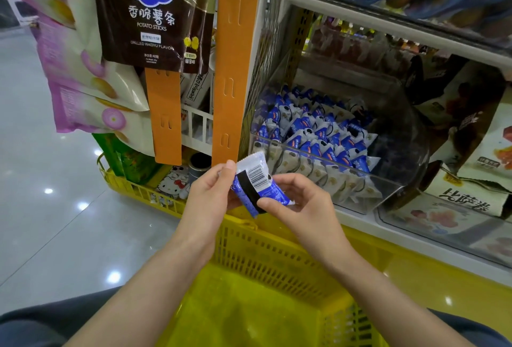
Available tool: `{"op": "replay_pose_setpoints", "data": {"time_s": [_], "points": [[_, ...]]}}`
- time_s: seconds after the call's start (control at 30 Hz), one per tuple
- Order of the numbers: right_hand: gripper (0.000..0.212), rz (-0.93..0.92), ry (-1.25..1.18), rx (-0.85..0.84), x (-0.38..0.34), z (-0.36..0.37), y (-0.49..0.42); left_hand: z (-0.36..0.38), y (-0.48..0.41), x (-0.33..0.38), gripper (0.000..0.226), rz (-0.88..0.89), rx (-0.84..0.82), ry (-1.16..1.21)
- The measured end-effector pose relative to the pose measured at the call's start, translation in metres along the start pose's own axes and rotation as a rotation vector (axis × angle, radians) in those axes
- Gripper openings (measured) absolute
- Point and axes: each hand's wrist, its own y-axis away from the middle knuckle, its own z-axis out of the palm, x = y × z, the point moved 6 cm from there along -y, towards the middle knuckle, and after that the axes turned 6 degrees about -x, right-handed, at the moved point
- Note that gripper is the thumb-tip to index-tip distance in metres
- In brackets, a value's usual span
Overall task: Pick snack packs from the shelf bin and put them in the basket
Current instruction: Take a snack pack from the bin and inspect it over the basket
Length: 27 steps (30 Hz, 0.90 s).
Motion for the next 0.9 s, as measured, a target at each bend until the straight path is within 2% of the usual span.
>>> {"op": "replay_pose_setpoints", "data": {"time_s": [0.17,0.27,0.37,0.47,0.6,0.7,0.8,0.9], "points": [[0.036,-0.259,0.252,0.139,-0.02,-0.004,0.004,-0.001,-0.001,-0.005,0.032,-0.095,0.032,0.092],[0.036,-0.348,0.417,0.226,-0.026,-0.01,0.006,0.014,0.004,-0.011,0.042,-0.222,-0.092,0.159],[0.036,-0.409,0.596,0.17,-0.027,-0.002,0.009,0.025,0.01,-0.01,0.05,-0.225,-0.214,0.246],[0.041,-0.446,0.673,0.04,-0.025,0.012,0.013,0.02,0.01,-0.003,0.04,-0.176,-0.166,0.264],[0.032,-0.43,0.56,-0.062,-0.03,0.017,0.014,0.005,0.005,0.003,0.03,-0.108,-0.041,0.148],[0.028,-0.395,0.493,0.061,-0.044,-0.004,-0.008,0.001,0.002,0.008,0.021,-0.064,-0.025,0.104],[0.044,-0.208,0.512,0.208,-0.045,-0.041,-0.055,-0.003,-0.003,0.013,0.016,-0.037,0.002,0.058],[0.051,-0.008,0.643,0.172,-0.029,-0.063,-0.106,-0.009,-0.007,0.018,0.013,-0.016,0.033,0.064]]}}
